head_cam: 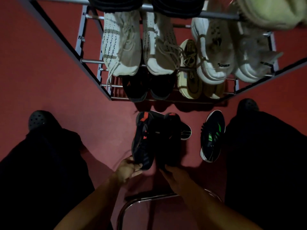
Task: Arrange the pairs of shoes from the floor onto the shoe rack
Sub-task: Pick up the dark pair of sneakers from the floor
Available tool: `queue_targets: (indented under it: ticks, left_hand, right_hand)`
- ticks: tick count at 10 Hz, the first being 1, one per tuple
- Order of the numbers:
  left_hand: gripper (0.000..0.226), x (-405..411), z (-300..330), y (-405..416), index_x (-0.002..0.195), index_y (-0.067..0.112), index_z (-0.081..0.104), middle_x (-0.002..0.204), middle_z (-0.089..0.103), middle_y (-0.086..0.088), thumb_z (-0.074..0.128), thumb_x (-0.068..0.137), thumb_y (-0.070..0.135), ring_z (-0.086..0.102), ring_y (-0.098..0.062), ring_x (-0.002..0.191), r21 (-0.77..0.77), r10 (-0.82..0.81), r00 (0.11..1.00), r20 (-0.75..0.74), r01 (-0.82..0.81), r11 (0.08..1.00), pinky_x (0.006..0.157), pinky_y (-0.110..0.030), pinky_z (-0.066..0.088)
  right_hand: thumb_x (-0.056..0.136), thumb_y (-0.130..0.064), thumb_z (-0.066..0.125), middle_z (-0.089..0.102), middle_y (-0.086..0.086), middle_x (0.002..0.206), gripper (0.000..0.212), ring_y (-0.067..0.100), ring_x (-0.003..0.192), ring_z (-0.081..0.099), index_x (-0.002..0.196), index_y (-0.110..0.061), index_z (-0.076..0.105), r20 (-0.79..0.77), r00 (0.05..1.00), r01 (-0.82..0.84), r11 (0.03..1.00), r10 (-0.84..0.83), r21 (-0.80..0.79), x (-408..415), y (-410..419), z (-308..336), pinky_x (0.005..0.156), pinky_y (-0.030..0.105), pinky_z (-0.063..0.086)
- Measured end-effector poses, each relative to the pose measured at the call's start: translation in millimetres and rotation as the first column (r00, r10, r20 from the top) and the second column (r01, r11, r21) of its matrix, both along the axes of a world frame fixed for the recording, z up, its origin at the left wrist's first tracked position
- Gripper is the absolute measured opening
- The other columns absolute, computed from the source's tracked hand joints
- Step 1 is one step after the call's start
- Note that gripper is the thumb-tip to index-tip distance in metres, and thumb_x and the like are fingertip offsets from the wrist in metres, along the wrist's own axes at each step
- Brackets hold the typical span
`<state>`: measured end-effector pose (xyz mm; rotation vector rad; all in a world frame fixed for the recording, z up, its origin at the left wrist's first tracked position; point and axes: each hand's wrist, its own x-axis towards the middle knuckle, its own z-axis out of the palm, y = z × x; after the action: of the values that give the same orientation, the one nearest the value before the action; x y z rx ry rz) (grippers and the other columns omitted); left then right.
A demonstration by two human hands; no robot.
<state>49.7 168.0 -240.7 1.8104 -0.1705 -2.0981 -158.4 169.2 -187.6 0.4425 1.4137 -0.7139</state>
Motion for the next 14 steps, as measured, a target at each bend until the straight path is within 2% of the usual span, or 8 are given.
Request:
queue_targets:
  ticks: [2, 5, 7, 9, 11, 12, 13, 14]
  left_hand:
    - [0.032, -8, 36, -6, 0.112, 0.010, 0.056, 0.110, 0.068, -0.007, 0.058, 0.091, -0.013, 0.067, -0.022, 0.094, -0.030, 0.062, 0.998, -0.009, -0.062, 0.998, 0.069, -0.028, 0.059]
    - [0.026, -1, 64, -8, 0.106, 0.011, 0.056, 0.122, 0.066, -0.018, 0.059, 0.092, -0.010, 0.065, -0.032, 0.108, -0.073, 0.095, 0.993, -0.074, -0.101, 0.992, 0.099, -0.042, 0.052]
    - [0.030, -3, 62, -45, 0.118, 0.009, 0.054, 0.120, 0.067, -0.017, 0.053, 0.095, -0.011, 0.075, -0.025, 0.088, -0.082, 0.184, 0.977, -0.109, -0.194, 0.978, 0.069, -0.035, 0.063]
    - [0.031, 1, 51, -108, 0.129, 0.000, 0.051, 0.127, 0.067, -0.019, 0.049, 0.099, -0.009, 0.069, -0.035, 0.109, -0.122, 0.275, 0.946, -0.170, -0.297, 0.947, 0.074, -0.038, 0.063]
    - [0.030, 6, 34, -172, 0.122, 0.005, 0.054, 0.118, 0.069, -0.022, 0.046, 0.099, -0.011, 0.070, -0.036, 0.100, -0.224, 0.332, 0.940, -0.081, -0.342, 0.913, 0.067, -0.036, 0.063]
    - [0.034, 8, 25, -199, 0.130, 0.003, 0.049, 0.124, 0.066, -0.023, 0.046, 0.100, -0.010, 0.073, -0.034, 0.095, -0.280, 0.313, 0.947, -0.070, -0.320, 0.905, 0.069, -0.035, 0.063]
    - [0.036, 9, 18, -215, 0.131, -0.008, 0.051, 0.114, 0.067, -0.025, 0.050, 0.096, -0.013, 0.072, -0.015, 0.062, -0.332, 0.290, 0.957, -0.003, -0.274, 0.903, 0.052, -0.023, 0.056]
    - [0.027, 3, 20, -221, 0.120, -0.001, 0.058, 0.089, 0.067, -0.013, 0.051, 0.096, -0.009, 0.065, -0.007, 0.050, -0.362, 0.191, 0.962, 0.197, -0.110, 0.926, 0.045, -0.017, 0.051]
  right_hand:
    - [0.095, 0.007, 0.048, 0.065, 0.014, 0.095, 0.019, 0.027, 0.085, 0.061, 0.107, -0.004, 0.058, -0.019, 0.997, -0.076, 0.996, 0.075, -0.040, -3, 6, 14, 0.073, 0.036, 0.049]
    - [0.095, 0.006, 0.048, 0.064, 0.011, 0.103, 0.042, 0.026, 0.090, 0.062, 0.136, -0.002, 0.047, -0.057, 0.989, -0.144, 0.981, 0.137, -0.131, -11, 1, 25, 0.073, 0.035, 0.049]
    - [0.095, 0.005, 0.050, 0.065, 0.012, 0.108, 0.040, 0.024, 0.088, 0.063, 0.134, -0.005, 0.050, -0.051, 0.980, -0.198, 0.962, 0.192, -0.186, -3, -44, 16, 0.067, 0.032, 0.053]
    - [0.096, 0.002, 0.051, 0.059, 0.017, 0.128, 0.043, 0.026, 0.092, 0.062, 0.139, -0.008, 0.047, -0.044, 0.980, -0.199, 0.955, 0.194, -0.221, 9, -125, -8, 0.070, 0.035, 0.051]
    - [0.098, 0.001, 0.043, 0.065, 0.015, 0.106, 0.035, 0.031, 0.087, 0.068, 0.131, -0.003, 0.050, -0.005, 0.963, -0.256, 0.907, 0.270, -0.334, 18, -192, -27, 0.067, 0.043, 0.060]
    - [0.099, 0.004, 0.040, 0.061, 0.024, 0.120, 0.033, 0.031, 0.089, 0.072, 0.131, 0.005, 0.046, -0.014, 0.969, -0.235, 0.898, 0.247, -0.371, 20, -220, -38, 0.070, 0.040, 0.060]
    - [0.097, 0.009, 0.042, 0.060, 0.023, 0.126, 0.040, 0.036, 0.116, 0.061, 0.137, 0.006, 0.038, -0.031, 0.968, -0.237, 0.870, 0.249, -0.433, 23, -240, -52, 0.075, 0.035, 0.058]
    - [0.091, 0.011, 0.050, 0.064, 0.007, 0.104, 0.050, 0.010, 0.112, 0.064, 0.138, 0.004, 0.035, -0.189, 0.881, -0.473, 0.805, 0.434, -0.358, 18, -251, -51, 0.071, 0.016, 0.055]
